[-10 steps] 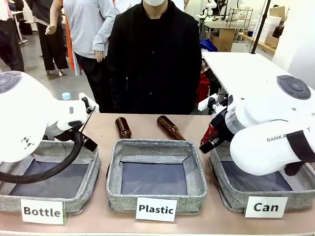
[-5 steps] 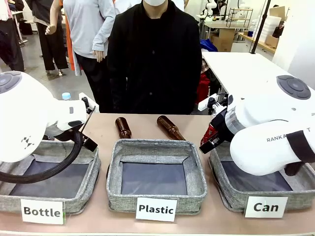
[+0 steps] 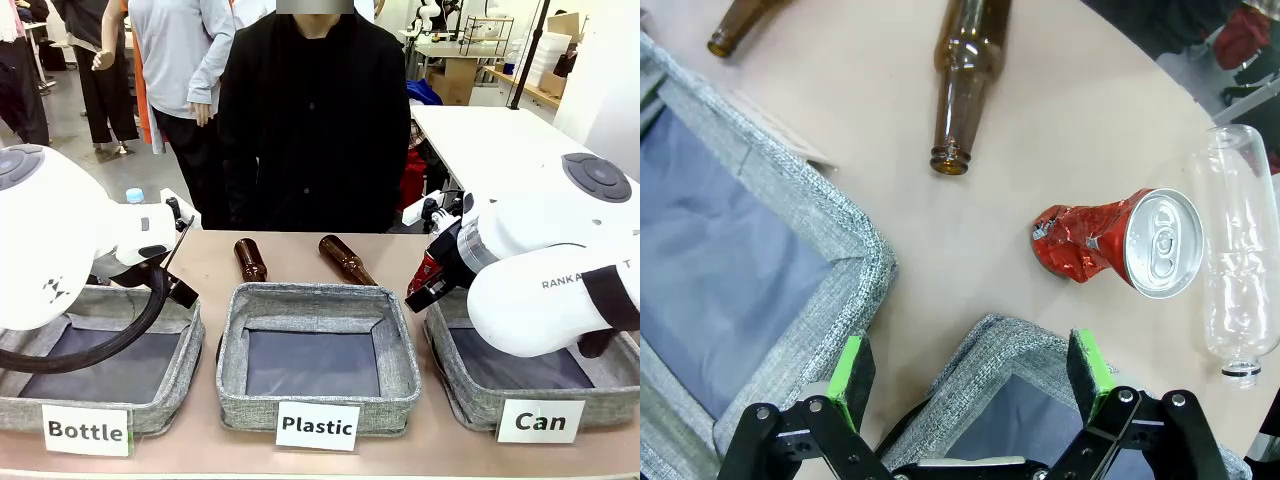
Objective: Sort the can waste into the basket.
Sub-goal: Pick up the can waste from the table and place it in the right Fabric basket.
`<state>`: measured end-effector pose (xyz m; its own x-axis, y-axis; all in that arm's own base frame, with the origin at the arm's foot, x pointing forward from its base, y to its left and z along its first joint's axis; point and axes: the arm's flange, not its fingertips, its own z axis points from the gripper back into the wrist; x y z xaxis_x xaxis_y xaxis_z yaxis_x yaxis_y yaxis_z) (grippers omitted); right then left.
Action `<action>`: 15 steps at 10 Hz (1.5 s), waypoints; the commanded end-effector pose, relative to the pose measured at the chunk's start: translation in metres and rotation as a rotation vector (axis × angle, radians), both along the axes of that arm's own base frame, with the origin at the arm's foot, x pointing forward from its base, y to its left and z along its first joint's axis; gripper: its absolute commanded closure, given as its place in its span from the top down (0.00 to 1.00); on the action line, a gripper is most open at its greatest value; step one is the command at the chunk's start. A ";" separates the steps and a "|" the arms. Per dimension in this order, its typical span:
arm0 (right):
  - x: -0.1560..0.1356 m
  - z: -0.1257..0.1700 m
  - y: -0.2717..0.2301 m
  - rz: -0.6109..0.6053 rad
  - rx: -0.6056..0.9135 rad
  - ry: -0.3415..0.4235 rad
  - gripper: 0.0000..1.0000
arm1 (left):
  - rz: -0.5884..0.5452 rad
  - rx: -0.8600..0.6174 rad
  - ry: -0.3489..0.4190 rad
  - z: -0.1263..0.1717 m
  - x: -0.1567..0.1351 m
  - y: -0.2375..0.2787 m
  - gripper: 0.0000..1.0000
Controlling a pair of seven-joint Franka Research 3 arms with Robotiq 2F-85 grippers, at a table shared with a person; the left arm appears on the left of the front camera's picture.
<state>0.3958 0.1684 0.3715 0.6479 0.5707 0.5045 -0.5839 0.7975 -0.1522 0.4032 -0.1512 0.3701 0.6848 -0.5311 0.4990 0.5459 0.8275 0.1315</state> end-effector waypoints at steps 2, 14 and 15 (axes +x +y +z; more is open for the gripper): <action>0.000 0.000 0.000 0.000 0.001 0.000 1.00 | 0.000 0.000 0.000 0.000 0.000 0.000 1.00; -0.142 0.128 -0.291 -0.206 1.186 0.192 1.00 | 0.279 -1.315 0.168 0.092 -0.154 0.307 1.00; -0.150 0.106 -0.317 -0.262 1.290 0.150 1.00 | 0.361 -1.451 0.158 0.065 -0.163 0.328 1.00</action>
